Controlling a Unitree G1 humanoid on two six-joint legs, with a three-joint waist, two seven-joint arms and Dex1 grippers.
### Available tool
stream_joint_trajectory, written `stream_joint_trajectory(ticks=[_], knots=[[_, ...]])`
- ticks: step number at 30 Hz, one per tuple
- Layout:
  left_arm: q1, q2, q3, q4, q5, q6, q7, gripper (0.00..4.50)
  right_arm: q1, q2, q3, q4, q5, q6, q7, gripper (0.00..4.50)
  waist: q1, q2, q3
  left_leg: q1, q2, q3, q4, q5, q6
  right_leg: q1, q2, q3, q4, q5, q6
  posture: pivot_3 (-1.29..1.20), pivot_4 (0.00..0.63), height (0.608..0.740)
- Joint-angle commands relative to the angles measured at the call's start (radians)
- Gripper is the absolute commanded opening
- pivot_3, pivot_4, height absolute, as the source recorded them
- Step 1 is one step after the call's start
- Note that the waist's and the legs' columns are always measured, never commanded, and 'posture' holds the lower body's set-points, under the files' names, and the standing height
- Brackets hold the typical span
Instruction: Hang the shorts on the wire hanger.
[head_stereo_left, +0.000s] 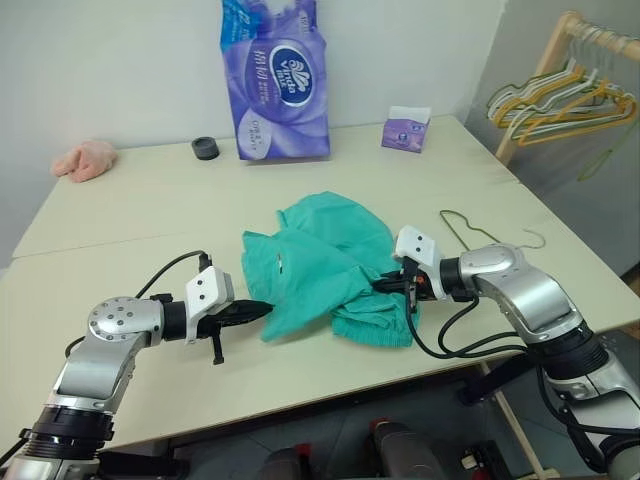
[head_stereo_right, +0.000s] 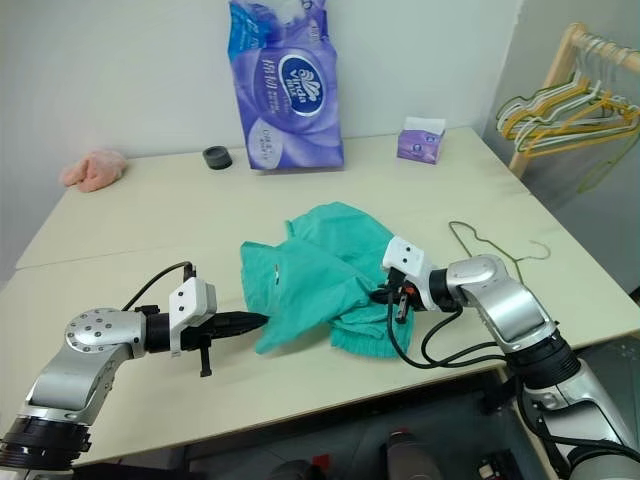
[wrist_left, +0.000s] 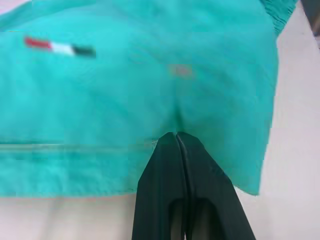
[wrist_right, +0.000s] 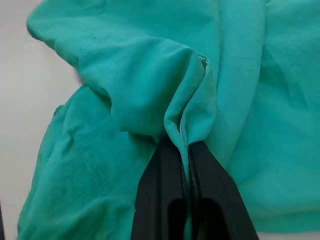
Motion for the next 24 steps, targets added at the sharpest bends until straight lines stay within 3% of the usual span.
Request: stream_joint_trajectory(ticks=[1,12,15,18,21,24], knots=[[0.007,0.047,0.002,-0.099,-0.098,0.129,-0.062,1.11,-0.022,0.003,0.005,-0.030,-0.018,-0.047,0.007,0.00,-0.003,0.000,0.000,0.000,0.000,-0.001,0.000,0.000,0.000,0.000,0.000,0.000,0.000,0.000,0.000,-0.19,0.104,0.740],[0.001,0.198,0.062,-0.310,-0.403,0.475,-0.196,4.49,-0.013,-0.005,0.028,-0.017,-0.058,-0.079,0.015,0.00,0.004,-0.004,0.009,0.000,0.000,-0.001,0.000,0.000,0.000,0.000,0.000,-0.001,-0.001,-0.001,0.002,-0.19,0.104,0.740],[0.006,0.233,0.089,-0.292,-0.394,0.475,-0.198,4.49,-0.008,-0.007,0.033,-0.020,-0.067,-0.084,0.018,0.00,0.004,-0.004,0.012,0.000,0.000,-0.001,0.000,0.000,0.000,0.000,0.000,-0.001,0.000,-0.001,0.002,-0.19,0.105,0.740],[-0.007,0.266,0.095,-0.212,-0.289,0.394,-0.170,4.49,0.000,-0.010,0.040,-0.024,-0.079,-0.095,0.023,0.00,0.005,-0.003,0.014,0.000,0.000,-0.001,0.000,0.000,0.000,0.000,0.000,-0.001,0.000,-0.001,0.002,-0.19,0.104,0.740],[-0.010,0.316,0.058,-0.106,-0.073,0.196,-0.109,4.49,0.003,0.003,0.041,-0.024,-0.086,-0.100,0.005,0.00,0.006,-0.004,0.016,0.000,-0.001,-0.001,0.000,0.000,0.000,0.000,0.000,-0.001,-0.001,-0.001,0.002,-0.18,0.103,0.740],[-0.057,0.297,0.046,0.026,0.080,0.008,-0.007,4.49,-0.010,0.055,0.027,0.003,-0.098,-0.089,-0.062,0.00,0.006,-0.004,0.016,0.000,-0.001,-0.001,0.000,0.000,0.000,0.000,0.000,0.000,-0.001,0.000,0.000,-0.18,0.103,0.740]])
